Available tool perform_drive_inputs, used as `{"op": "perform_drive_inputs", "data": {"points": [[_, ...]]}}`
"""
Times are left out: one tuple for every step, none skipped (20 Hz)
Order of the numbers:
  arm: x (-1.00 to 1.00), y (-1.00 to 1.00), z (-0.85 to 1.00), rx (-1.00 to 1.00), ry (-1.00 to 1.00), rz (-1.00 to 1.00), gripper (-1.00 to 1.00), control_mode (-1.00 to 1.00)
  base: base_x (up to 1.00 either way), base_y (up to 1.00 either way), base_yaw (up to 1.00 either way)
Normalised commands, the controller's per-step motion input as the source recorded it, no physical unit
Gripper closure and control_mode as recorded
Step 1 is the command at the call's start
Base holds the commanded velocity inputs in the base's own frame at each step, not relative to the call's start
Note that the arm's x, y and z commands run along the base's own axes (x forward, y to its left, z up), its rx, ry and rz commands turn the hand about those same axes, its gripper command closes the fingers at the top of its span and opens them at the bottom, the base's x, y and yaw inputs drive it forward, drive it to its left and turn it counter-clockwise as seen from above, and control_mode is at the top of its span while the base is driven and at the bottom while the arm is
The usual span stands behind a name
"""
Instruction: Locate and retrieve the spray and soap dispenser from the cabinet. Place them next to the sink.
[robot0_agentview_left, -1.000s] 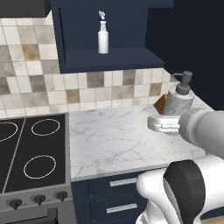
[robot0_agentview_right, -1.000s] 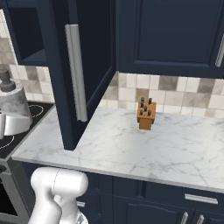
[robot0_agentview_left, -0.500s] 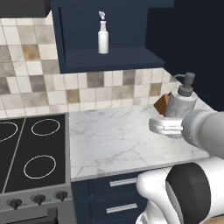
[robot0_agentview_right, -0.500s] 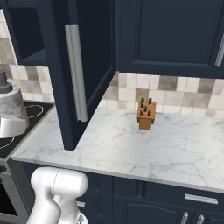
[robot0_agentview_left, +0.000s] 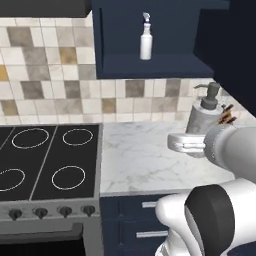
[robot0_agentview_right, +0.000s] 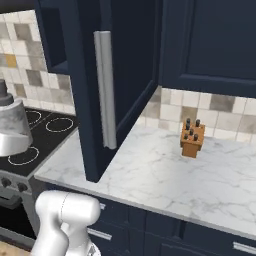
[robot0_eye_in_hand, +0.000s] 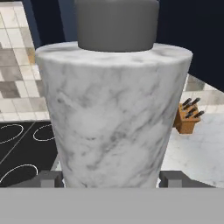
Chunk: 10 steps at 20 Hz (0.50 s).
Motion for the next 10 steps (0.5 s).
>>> {"op": "perform_drive_inputs", "data": {"points": [[0.00,0.00,0.00,0.00,0.00,0.00,1.00,1.00,-0.02,0.38,0.45],[0.00,0.00,0.00,0.00,0.00,0.00,1.00,1.00,-0.03,0.37,0.46],[0.00,0.00,0.00,0.00,0.00,0.00,1.00,1.00,-0.03,0.35,0.46],[0.00,0.00,0.00,0.00,0.00,0.00,1.00,1.00,-0.02,0.34,0.47],[0.00,0.00,0.00,0.00,0.00,0.00,1.00,1.00,-0.02,0.33,0.47],[0.00,0.00,0.00,0.00,0.00,0.00,1.00,1.00,-0.01,0.29,0.48],[0.00,0.00,0.00,0.00,0.00,0.00,1.00,1.00,0.00,0.26,0.49],[0.00,0.00,0.00,0.00,0.00,0.00,1.00,1.00,0.00,0.26,0.49],[0.00,0.00,0.00,0.00,0.00,0.00,1.00,1.00,0.00,0.25,0.49],[0.00,0.00,0.00,0.00,0.00,0.00,1.00,1.00,0.00,0.26,0.49]]}}
